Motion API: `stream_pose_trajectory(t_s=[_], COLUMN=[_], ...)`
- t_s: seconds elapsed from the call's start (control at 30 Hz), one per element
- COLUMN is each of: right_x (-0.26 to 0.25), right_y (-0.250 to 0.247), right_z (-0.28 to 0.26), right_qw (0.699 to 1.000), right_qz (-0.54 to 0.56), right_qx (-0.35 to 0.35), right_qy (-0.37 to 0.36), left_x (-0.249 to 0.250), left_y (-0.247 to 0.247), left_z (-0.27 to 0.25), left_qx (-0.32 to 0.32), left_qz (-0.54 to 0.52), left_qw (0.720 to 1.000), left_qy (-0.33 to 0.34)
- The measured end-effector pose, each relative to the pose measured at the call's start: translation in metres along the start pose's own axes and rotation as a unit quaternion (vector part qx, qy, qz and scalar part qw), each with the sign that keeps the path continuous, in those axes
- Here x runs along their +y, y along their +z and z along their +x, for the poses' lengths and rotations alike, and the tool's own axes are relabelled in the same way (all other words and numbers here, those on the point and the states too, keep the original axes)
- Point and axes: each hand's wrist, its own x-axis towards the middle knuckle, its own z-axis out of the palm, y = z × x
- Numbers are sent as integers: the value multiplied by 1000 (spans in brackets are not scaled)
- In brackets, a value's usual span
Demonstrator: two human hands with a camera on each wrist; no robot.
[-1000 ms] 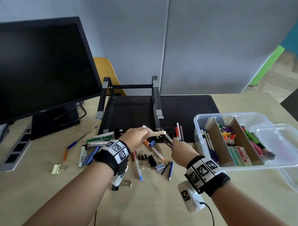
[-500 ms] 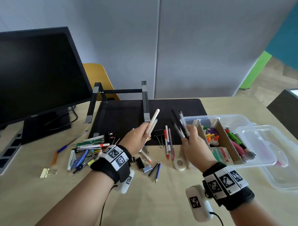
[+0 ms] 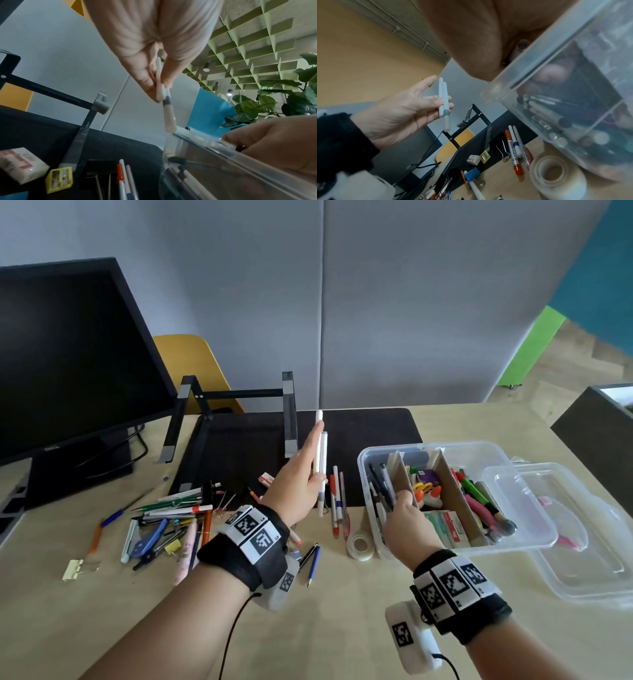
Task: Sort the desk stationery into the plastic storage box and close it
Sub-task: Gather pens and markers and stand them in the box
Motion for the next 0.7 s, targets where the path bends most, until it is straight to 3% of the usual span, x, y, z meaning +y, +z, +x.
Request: stream_pose_trajectory(t_s=[0.17,0.33,0.57,0.7], right_x=[-3,4,31,48], right_y=[1,-5,-44,-43], right_z=[6,3,12,24], right_qw=[998,991,992,990], right_qz=[-52,-92,-20,12], right_qx=[-44,-82,53,72], right_qy=[1,-50,-115,-117], left_x=[9,25,45,55], left_y=[6,15,50,77], left_z=[6,11,12,9], left_qx=[0,32,18,-24], left_qz=[26,-7,-32,13], left_qw=[1000,999,998,998], left_qy=[15,31,43,48])
